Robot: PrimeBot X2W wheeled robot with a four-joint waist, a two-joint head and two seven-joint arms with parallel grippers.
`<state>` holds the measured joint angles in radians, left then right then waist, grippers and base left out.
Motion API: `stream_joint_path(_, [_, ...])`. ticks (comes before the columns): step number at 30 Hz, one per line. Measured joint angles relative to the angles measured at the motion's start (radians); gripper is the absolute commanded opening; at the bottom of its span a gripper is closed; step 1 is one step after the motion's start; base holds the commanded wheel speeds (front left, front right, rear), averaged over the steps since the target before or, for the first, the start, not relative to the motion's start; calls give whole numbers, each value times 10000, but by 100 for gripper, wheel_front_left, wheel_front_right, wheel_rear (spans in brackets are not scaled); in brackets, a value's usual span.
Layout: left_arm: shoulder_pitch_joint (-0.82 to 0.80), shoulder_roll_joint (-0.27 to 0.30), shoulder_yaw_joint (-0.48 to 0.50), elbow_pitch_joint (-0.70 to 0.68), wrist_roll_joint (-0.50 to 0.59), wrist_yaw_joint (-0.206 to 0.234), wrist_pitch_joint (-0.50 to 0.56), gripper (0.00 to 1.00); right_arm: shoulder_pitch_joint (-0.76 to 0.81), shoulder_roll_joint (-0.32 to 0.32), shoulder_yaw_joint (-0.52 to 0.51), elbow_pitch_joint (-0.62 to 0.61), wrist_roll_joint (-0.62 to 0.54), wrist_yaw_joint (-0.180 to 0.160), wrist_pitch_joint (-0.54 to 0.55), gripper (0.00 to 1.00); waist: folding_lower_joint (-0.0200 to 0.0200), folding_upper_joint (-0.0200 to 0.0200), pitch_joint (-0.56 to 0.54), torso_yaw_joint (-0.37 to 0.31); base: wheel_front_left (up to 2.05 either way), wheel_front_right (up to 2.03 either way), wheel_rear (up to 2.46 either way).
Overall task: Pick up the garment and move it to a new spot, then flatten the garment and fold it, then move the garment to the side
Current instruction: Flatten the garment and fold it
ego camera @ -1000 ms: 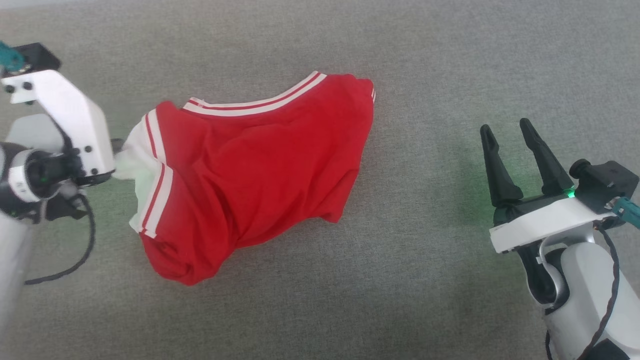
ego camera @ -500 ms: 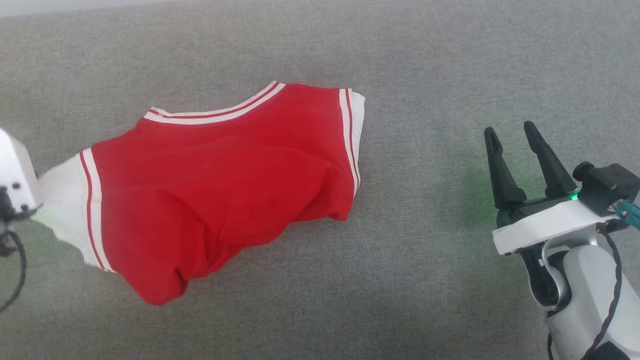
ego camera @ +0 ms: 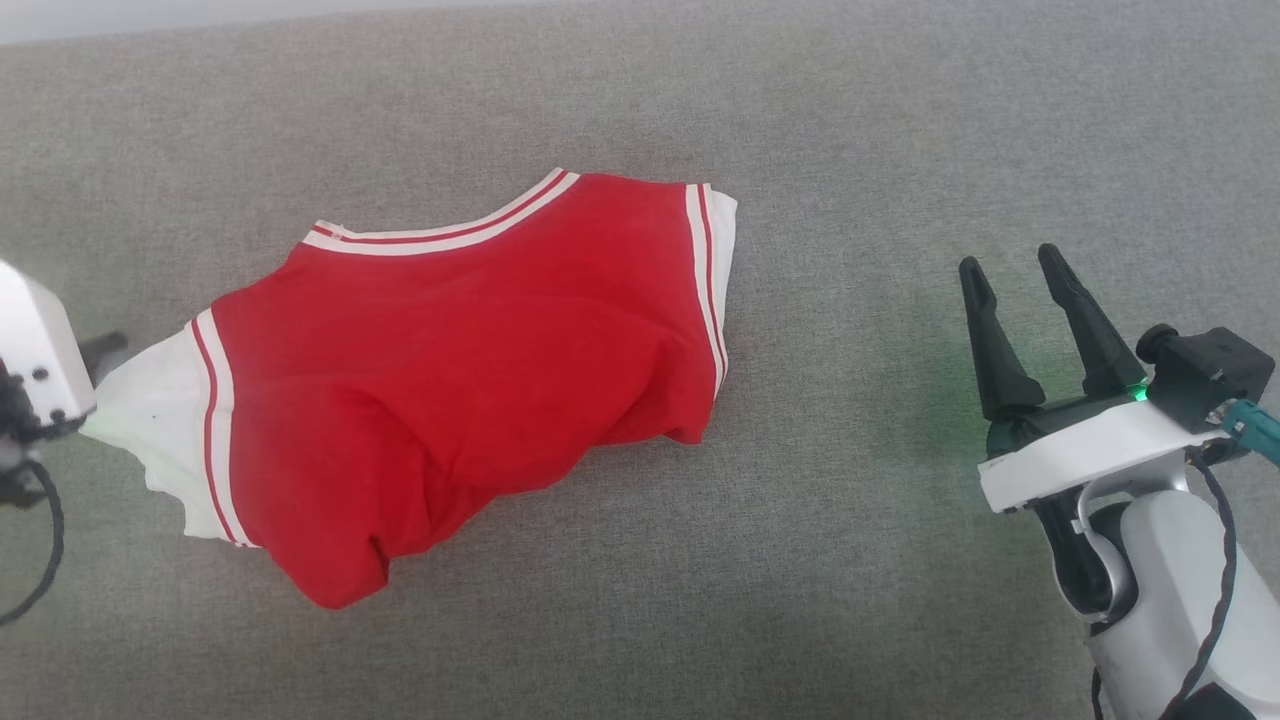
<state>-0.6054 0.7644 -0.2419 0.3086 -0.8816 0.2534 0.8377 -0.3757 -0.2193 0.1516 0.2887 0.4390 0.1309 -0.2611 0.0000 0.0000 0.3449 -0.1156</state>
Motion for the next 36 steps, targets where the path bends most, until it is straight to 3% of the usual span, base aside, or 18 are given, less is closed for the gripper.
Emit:
stream_joint_path(10, [-225,192,-297,-721,-313,184,1200,100,30,-44,48,-88,12,0,0,100,0,0,18,-26,0,0,0])
stream_joint_path(15, [-36,56,-637,-362,-54,573,1383,100,29,-48,98,-104,25,0,0,100,0,0,94,-99,0,0,0])
stream_joint_path(18, [247,-242,-849,-378,50,1060,1546,100,27,-69,111,-115,27,0,0,100,0,0,130,-125,0,0,0])
stream_joint_path(21, [291,-387,-727,-184,-25,1204,1429,100,18,-82,128,-144,29,0,0,100,0,0,214,-159,0,0,0])
stream_joint_path(22, [309,-437,-719,-140,-54,1152,1373,37,13,-92,130,-148,31,0,0,100,0,0,239,-173,0,0,0])
stream_joint_path(23, [326,-472,-642,-77,-96,1151,1300,0,12,-107,128,-155,35,0,0,100,0,0,262,-183,0,0,0])
stream_joint_path(27, [407,-305,-617,-19,10,1179,1028,0,9,-148,81,-165,38,0,0,100,0,0,269,-160,0,0,0])
stream_joint_path(31, [537,224,-600,-2,330,1383,867,0,32,-255,42,-169,19,-2,0,100,0,0,219,-32,0,0,0])
stream_joint_path(35, [593,21,-548,-61,276,1166,543,0,20,-299,244,-192,29,0,6,100,0,0,155,182,0,0,0])
stream_joint_path(36, [591,-73,-514,-81,255,1081,353,31,16,-324,307,-205,44,0,48,100,0,0,127,244,0,0,0])
